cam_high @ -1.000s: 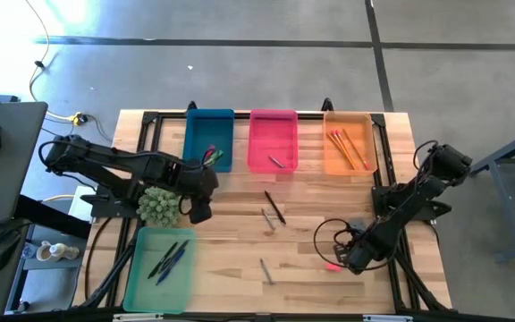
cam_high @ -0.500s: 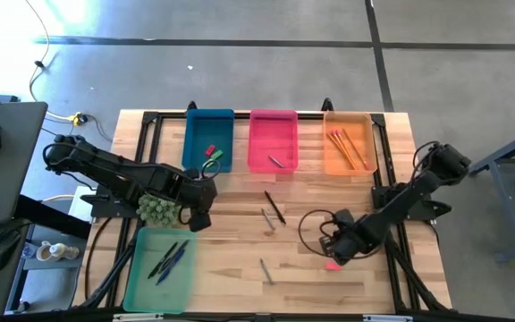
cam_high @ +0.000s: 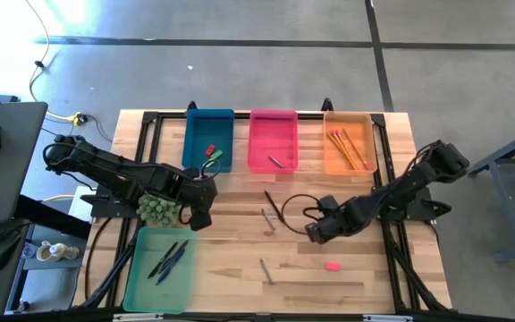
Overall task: Sort crayons/erasers/pens/pencils in bins
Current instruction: Put the middle right gray crayon into the transparent red bin
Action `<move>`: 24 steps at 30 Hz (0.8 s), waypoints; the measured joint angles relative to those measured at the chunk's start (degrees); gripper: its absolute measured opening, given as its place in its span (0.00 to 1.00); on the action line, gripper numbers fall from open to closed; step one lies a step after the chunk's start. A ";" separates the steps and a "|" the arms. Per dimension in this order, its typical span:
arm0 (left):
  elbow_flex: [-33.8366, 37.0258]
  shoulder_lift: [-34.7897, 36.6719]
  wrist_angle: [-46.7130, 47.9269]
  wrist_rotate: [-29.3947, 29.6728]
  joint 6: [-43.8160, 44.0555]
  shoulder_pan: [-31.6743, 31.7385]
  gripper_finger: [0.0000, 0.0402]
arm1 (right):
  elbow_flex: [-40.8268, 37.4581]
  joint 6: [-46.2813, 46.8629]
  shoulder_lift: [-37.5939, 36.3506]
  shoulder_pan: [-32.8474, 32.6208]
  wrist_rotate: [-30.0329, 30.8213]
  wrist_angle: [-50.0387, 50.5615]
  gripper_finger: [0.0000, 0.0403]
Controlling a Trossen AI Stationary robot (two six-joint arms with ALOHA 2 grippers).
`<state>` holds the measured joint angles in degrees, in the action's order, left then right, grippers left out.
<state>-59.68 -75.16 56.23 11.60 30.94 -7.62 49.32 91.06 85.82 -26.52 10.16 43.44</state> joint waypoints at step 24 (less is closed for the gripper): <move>-0.02 0.02 -4.37 1.69 -3.95 2.41 0.36 | 12.64 -36.14 -0.07 21.77 3.38 -6.62 0.00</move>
<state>-59.70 -75.13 51.86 13.29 26.99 -5.21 61.96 54.92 85.76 -4.74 13.54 36.82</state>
